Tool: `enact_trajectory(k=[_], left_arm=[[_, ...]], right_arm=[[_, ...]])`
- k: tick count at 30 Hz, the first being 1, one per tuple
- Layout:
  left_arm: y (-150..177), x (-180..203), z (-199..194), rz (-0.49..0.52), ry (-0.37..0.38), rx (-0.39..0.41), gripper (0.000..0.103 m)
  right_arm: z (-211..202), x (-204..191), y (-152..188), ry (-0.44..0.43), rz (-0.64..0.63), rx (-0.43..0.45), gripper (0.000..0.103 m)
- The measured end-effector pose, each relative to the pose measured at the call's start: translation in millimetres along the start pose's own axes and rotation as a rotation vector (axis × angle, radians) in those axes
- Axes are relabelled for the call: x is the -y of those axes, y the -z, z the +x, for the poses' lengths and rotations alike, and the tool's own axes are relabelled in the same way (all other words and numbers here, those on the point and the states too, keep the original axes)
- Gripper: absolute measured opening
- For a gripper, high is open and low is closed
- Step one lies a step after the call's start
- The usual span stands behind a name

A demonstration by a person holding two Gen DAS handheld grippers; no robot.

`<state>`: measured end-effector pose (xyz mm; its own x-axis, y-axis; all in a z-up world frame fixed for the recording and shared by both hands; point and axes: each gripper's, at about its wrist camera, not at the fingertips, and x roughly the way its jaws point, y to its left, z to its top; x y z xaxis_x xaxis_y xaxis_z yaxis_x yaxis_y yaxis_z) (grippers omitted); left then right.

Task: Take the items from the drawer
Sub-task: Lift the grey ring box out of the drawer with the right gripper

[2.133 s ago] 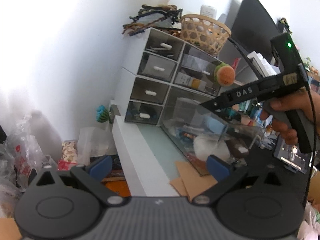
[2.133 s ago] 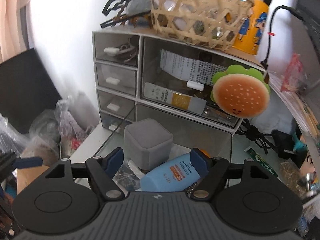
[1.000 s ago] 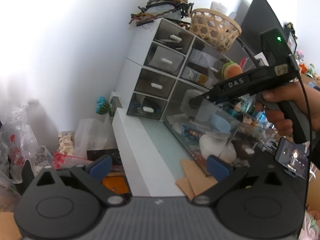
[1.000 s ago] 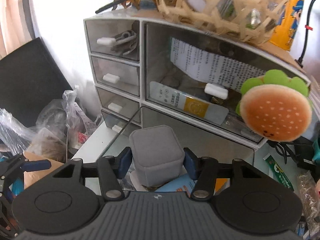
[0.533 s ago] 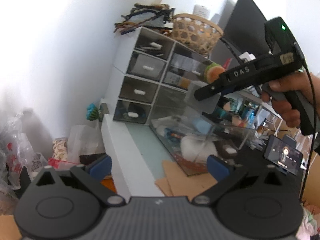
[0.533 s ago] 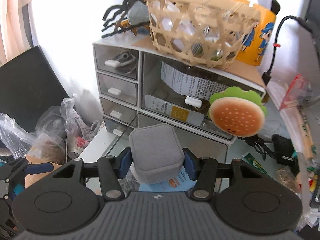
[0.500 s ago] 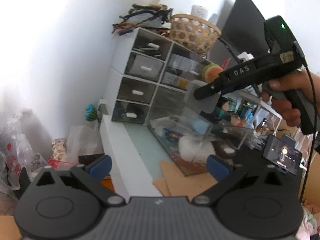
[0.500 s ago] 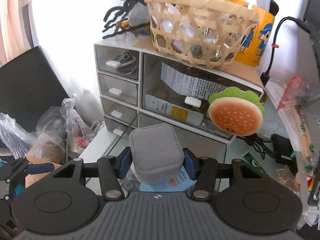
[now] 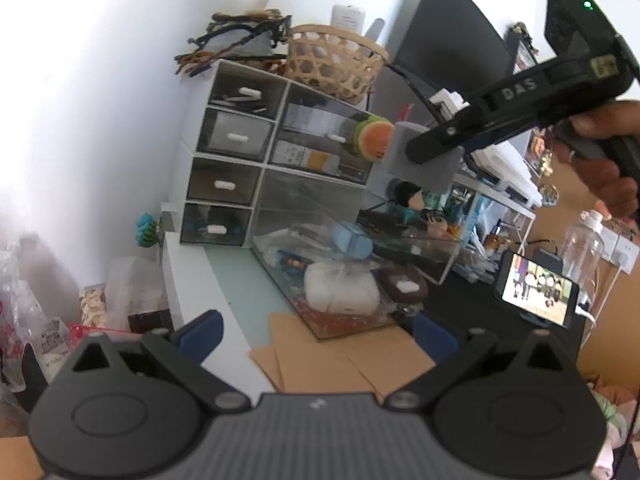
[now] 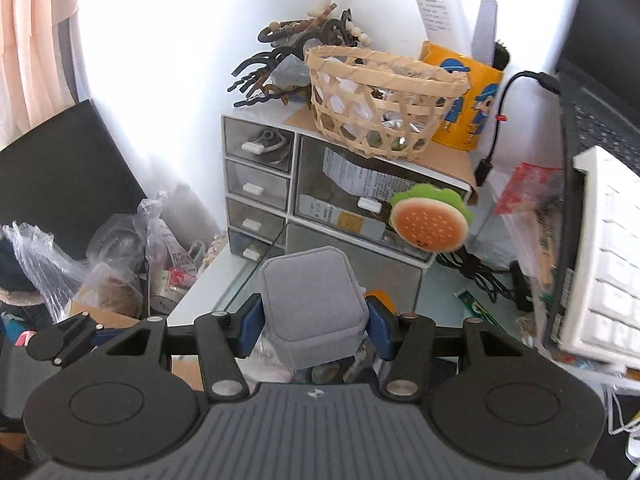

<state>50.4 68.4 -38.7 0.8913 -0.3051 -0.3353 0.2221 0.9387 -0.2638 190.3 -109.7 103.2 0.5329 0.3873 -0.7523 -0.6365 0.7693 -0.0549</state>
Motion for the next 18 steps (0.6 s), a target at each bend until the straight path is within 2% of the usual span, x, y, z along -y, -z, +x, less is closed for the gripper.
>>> enact_trajectory(k=[18], left_arm=[[-1,38,-20,0.053,0.005,0.046,0.103]], right_arm=[[-87,6,35,0.069,0.024,0.019,0.058]])
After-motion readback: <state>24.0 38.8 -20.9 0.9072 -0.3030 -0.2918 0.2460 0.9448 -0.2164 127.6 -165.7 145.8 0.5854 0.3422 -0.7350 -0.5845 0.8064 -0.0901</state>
